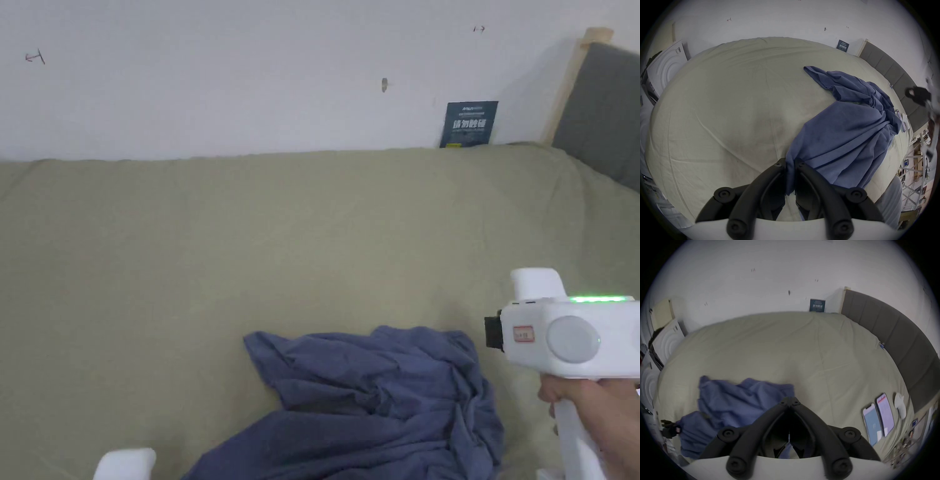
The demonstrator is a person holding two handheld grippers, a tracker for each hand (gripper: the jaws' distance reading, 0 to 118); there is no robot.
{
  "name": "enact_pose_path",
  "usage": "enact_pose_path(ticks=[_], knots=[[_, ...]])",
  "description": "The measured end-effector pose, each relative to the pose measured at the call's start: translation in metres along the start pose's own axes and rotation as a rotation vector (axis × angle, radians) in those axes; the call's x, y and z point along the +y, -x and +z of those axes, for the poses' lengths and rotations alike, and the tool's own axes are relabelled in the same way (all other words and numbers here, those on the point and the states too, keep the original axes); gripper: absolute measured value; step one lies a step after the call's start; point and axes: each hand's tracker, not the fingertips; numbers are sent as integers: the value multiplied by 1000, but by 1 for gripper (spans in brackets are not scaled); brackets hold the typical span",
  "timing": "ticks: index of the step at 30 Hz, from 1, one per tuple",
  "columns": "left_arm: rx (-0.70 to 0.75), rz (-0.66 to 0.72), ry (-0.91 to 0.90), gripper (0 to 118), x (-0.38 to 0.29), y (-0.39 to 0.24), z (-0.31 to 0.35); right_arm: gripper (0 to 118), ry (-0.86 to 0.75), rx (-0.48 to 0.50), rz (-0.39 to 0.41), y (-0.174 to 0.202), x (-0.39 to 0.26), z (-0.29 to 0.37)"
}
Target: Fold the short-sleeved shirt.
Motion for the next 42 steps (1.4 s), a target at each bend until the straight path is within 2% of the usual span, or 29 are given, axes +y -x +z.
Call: enact_pose_path(ticks=[1, 3, 4, 5, 6, 11, 12, 13, 14, 15, 16, 17, 18, 19, 20, 22, 25, 26, 34, 37, 40, 42], knots=[[-2, 2, 1, 8, 0, 0, 0, 1, 15, -1, 21, -2, 6, -12], [-5, 8, 8, 8, 1, 1, 0, 4, 45, 74, 36, -8, 17, -41], [-6, 8, 11, 8, 1, 1, -1, 44, 78, 59, 27, -10, 20, -55], [-5, 8, 12, 8, 2, 0, -1, 94, 102, 47, 17, -12, 21, -71], [-3, 8, 15, 8, 2, 0, -1, 118, 159, 45, 23, -11, 18, -80], [7, -17, 25, 8, 3, -4, -2, 114, 195, 73, 35, -7, 11, -103], [9, -21, 28, 8, 3, -5, -3, 107, 217, 83, 37, -6, 10, -107], [9, -21, 30, 8, 3, -5, -3, 86, 236, 75, 42, -3, 9, -109], [9, -22, 32, 8, 4, -5, -4, 70, 237, 70, 65, -2, 8, -115], [9, -23, 33, 8, 4, -5, -4, 64, 247, 64, 99, 2, 6, -117], [9, -23, 33, 8, 3, -6, -4, 47, 239, 96, 98, 7, 3, -113], [9, -23, 33, 8, 3, -6, -5, 16, 219, 58, 131, 13, 4, -108], [6, -23, 34, 8, 2, -6, -5, 8, 217, 109, 163, 15, 6, -109], [5, -21, 34, 8, 2, -6, -6, 8, 208, 141, 155, 19, 5, -104], [4, -20, 35, 8, 2, -6, -6, 8, 204, 93, 143, 23, 4, -98], [4, -20, 39, 8, 2, -6, -7, 8, 237, 175, 136, 22, 6, -89], [2, -11, 39, 8, 4, -5, -3, 8, 166, 177, 108, 14, 10, -53], [2, -4, 40, 8, 5, -5, -1, 8, 137, 188, 76, 5, 14, -29], [31, 71, -95, 8, 26, 9, 54, 8, -63, 206, 9, -66, 51, 109], [75, 86, -184, 8, 37, 19, 93, 8, -150, 174, -2, -90, 58, 158], [140, 97, -278, 8, 52, 29, 141, 8, -222, 149, -42, -109, 57, 202], [177, 109, -351, 8, 63, 39, 174, 8, -257, 164, -84, -123, 55, 229]])
